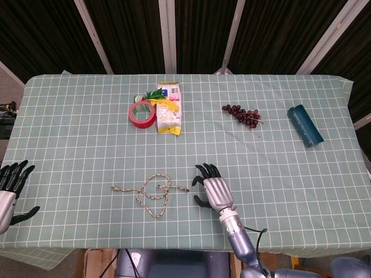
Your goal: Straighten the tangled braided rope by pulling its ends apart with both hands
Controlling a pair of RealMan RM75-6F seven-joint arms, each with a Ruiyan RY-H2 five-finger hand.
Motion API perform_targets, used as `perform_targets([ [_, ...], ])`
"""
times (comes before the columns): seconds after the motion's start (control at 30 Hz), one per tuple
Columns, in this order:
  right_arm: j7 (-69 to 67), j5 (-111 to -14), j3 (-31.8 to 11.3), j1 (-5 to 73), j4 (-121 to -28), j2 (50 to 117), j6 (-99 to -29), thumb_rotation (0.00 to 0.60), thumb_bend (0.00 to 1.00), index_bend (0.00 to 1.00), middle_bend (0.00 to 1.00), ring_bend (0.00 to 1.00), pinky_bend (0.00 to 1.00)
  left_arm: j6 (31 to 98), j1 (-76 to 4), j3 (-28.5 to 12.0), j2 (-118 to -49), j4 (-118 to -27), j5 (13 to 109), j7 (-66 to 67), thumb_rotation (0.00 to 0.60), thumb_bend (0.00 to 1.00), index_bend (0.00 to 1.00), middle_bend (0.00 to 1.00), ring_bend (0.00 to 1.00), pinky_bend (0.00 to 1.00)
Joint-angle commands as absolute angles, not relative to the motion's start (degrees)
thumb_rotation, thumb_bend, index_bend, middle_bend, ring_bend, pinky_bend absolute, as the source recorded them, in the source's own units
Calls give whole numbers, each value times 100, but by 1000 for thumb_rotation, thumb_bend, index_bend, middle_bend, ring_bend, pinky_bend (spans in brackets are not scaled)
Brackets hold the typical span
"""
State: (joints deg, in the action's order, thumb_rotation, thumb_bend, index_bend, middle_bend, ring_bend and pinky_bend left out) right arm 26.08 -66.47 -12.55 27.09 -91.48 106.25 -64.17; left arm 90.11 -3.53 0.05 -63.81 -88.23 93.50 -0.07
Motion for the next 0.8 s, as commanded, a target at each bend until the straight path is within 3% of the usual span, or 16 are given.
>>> perform_targets([
  [0.03,2669,-6532,-1294,2771,-9112,10733,-6434,600,351,458,144,0,0,9004,-356,7,-6382,-8823,9349,-11,600,74,23,0,0,0],
  [0.8,2758,-6151,-1378,3087,-8630,11323,-6546,600,376,475,150,0,0,8987,-373,6,-6367,-8807,9321,-135,600,74,26,0,0,0],
])
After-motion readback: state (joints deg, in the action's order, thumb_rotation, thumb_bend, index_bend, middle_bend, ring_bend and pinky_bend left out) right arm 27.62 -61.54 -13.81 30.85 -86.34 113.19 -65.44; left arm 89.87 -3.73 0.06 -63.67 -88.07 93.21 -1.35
